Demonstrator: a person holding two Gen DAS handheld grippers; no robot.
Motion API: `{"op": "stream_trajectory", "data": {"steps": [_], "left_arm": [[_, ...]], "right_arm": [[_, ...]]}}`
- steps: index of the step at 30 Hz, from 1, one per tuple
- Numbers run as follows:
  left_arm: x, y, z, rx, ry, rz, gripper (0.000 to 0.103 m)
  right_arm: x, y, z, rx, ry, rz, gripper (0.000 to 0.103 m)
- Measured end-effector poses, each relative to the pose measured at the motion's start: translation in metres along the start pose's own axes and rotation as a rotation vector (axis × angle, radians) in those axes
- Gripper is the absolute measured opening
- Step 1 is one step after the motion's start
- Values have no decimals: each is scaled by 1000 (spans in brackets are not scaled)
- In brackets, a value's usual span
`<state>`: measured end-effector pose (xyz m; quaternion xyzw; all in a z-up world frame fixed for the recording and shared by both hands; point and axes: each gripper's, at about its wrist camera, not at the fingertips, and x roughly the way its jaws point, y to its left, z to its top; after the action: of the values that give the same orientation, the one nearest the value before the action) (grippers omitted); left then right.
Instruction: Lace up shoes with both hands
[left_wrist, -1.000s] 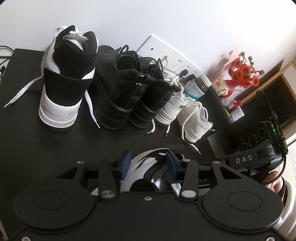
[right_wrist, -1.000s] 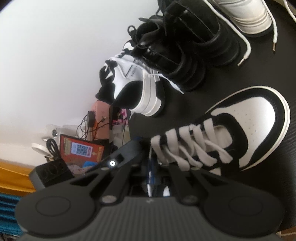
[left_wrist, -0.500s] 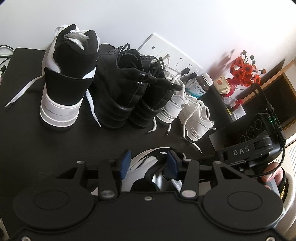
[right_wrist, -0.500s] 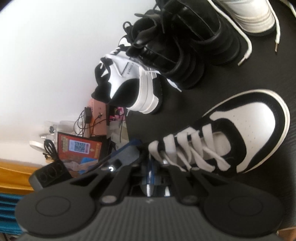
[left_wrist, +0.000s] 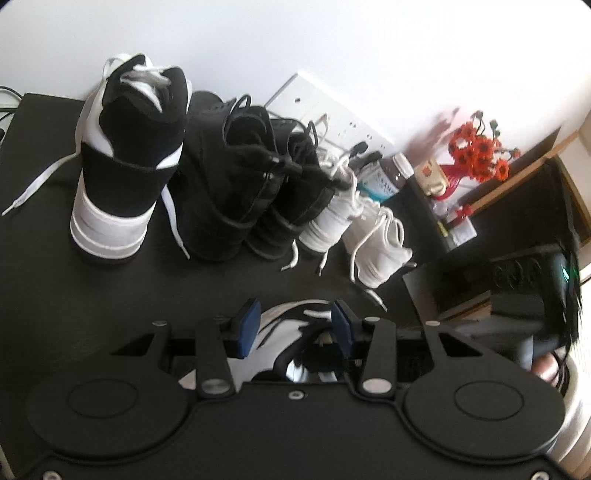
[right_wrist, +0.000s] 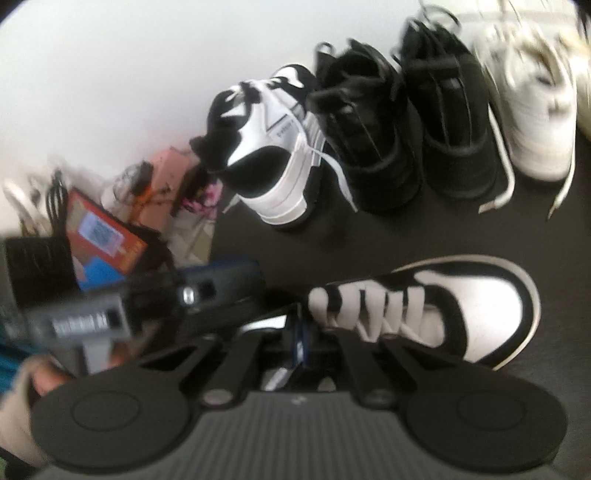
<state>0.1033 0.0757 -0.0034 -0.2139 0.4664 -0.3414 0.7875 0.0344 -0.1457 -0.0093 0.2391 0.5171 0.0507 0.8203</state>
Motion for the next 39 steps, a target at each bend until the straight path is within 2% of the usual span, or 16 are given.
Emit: {"op": "stream_trajectory", "data": {"steps": [4,9,18,24,30,36,38,39], "left_arm": [[11,3,0,-20,15,31,42],[16,6,-2,-23,35,32,41],[14,9,-3,-19,46,19,41],[14,10,-3,-27,43,18,41],[19,11,2,-70,60,-32,40],[31,6,5,-86,88,-48,26],[34,6,5,-110,88,-76,2],[34,6,6,-126,87,-90,2]], "right_arm": [[-1,16,-3,-110,-24,-100,2],[0,30,-14,-180,-74,-163,2],[-6,22,-16,-106,-142,-157,2],[-5,31,-19,-157,-169,-191,2],[-3,43,-26,-235,-198,-243,2],[-2,45,-28,-251,-206,-256,2],[-2,46,-29,-258,-210,-261,2],[-1,47,-30,-262,-212,-263,2]]}}
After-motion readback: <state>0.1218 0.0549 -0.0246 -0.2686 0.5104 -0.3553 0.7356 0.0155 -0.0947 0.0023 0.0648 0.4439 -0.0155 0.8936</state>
